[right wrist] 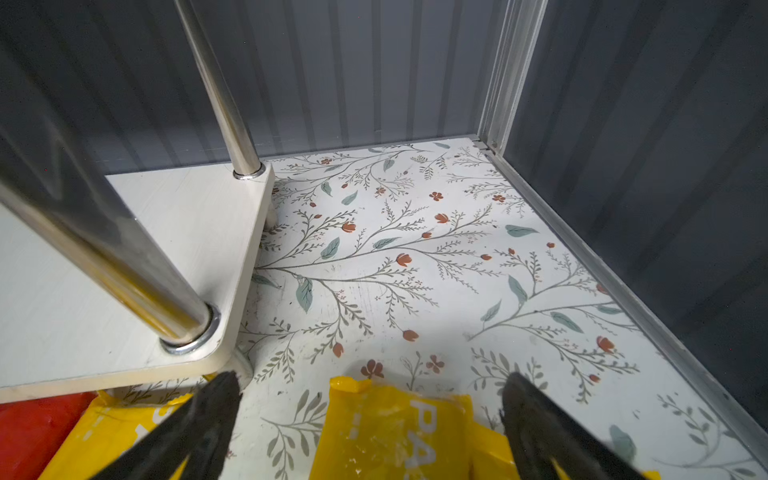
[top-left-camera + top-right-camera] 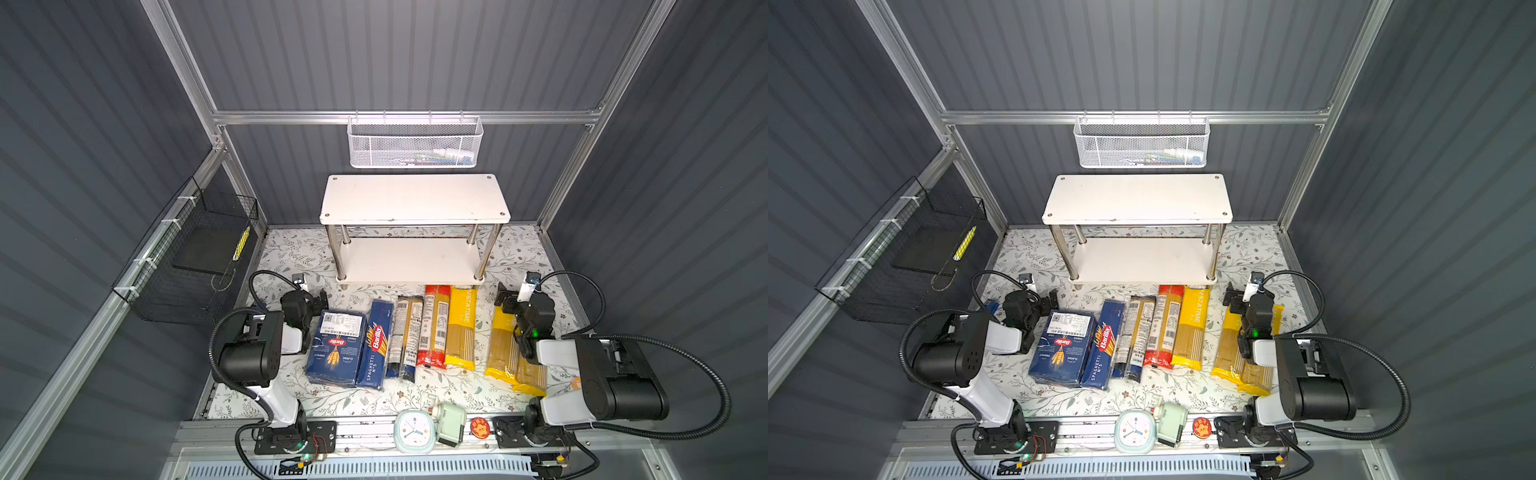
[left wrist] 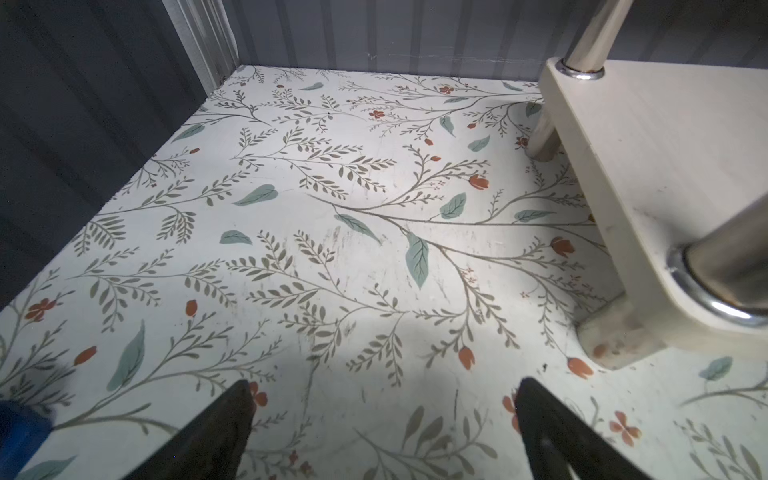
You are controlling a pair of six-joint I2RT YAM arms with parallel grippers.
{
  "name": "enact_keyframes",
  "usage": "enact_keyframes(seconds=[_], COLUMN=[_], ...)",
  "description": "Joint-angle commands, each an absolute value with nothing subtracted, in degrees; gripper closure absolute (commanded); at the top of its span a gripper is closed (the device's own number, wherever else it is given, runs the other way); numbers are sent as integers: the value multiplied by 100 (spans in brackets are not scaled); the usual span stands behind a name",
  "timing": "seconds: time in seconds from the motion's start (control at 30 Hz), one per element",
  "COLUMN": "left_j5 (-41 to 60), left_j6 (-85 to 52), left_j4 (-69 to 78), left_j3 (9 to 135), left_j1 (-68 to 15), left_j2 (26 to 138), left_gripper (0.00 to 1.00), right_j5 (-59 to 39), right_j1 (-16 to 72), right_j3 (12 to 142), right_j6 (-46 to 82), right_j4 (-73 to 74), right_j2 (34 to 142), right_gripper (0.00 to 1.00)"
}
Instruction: Place and organize the pasta boxes and bags onto the shelf
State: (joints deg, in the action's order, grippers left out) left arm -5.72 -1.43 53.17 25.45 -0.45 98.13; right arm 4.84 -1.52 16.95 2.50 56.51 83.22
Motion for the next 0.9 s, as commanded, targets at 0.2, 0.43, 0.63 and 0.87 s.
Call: enact_keyframes(seconds=[0.2,0.43,0.63,0.87], left_j5=[-448,-448,-448,-457], left_j6=[-18,-18,-18,-13], left_j4=[5300,5300,5300,5282], left_j3=[2651,2650,2648,2654], left_j1=[-107,-112,-108,-105], left_j2=[9817,9816,9817,9817], left_gripper=[1,1,1,1], right_j5=[467,468,469,392], right_j1=[-185,-184,-185,-229], right_j3=[1809,1811,1811,1856], right_j6=[253,255,250,299], right_j4=[5687,5687,5687,5617], right_j2=[8369,8360,8360,8369], right_gripper=[1,1,1,1])
